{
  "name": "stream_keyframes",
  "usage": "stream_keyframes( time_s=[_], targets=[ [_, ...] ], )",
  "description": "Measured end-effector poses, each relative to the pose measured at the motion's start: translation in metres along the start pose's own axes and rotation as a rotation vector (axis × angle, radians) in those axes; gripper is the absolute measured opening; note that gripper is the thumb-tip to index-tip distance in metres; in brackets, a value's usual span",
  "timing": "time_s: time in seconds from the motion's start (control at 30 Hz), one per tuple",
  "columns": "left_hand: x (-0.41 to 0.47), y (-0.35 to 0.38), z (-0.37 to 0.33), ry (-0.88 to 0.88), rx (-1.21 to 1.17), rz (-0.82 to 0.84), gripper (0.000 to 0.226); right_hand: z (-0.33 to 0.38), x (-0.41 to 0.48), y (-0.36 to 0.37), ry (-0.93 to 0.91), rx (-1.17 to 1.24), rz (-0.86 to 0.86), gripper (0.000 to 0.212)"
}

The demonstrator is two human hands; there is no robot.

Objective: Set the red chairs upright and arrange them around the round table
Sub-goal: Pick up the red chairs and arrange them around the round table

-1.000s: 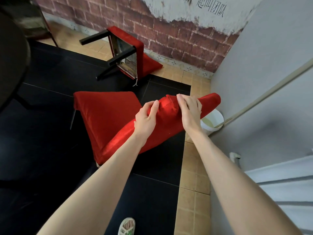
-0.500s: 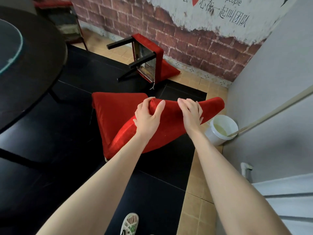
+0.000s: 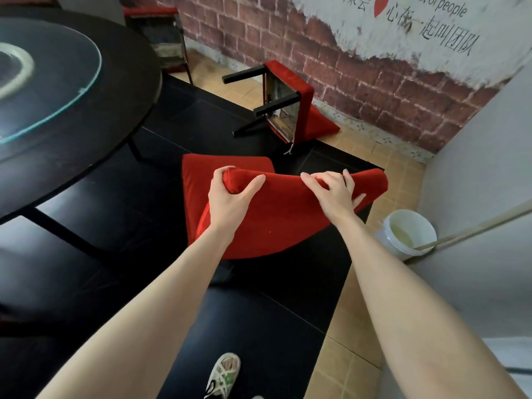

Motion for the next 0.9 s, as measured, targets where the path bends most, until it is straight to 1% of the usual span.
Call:
stream_keyframes(
  time_s=[0.1,0.2,0.27,0.37,0.5,0.67,0.8,0.9],
  targets=[
    [0.003,-0.010,0.004,-0.025,-0.048,-0.019,0.066,0.005,0.004,0.003,-0.002,-0.030,0.015,0.073],
    [0.006,-0.020,0.011,-0.077,-0.085,-0.035,0.079,0.002,0.007,0.005,0.005,-0.064,0.012,0.080],
    [0.007,-0.025,0.013,-0.101,-0.099,-0.051,0.082,0.003,0.007,0.006,0.009,-0.065,0.005,0.076],
    [0.008,-0.032,0.014,-0.117,-0.112,-0.063,0.072,0.008,0.004,0.010,0.005,-0.055,-0.004,0.061],
    [0.009,-0.048,0.015,-0.115,-0.121,-0.084,0.065,0.017,0.000,0.018,-0.027,-0.073,-0.024,0.066],
    [0.012,-0.075,0.015,-0.105,-0.135,-0.105,0.065,0.036,-0.010,0.030,-0.062,-0.077,-0.045,0.059],
    [0.016,-0.101,0.017,-0.110,-0.130,-0.122,0.063,0.055,-0.019,0.040,-0.087,-0.088,-0.052,0.059],
    [0.021,-0.128,0.021,-0.125,-0.125,-0.119,0.057,0.073,-0.026,0.053,-0.095,-0.120,-0.051,0.058]
  ],
)
Point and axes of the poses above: each hand's wrist, its own x-axis towards the middle knuckle, its own y-axis out of the palm, z = x × y, the point moved 5 cm from there along x, towards the middle knuckle, and after that the axes turned 15 degrees about -x, right-handed, at the moved point
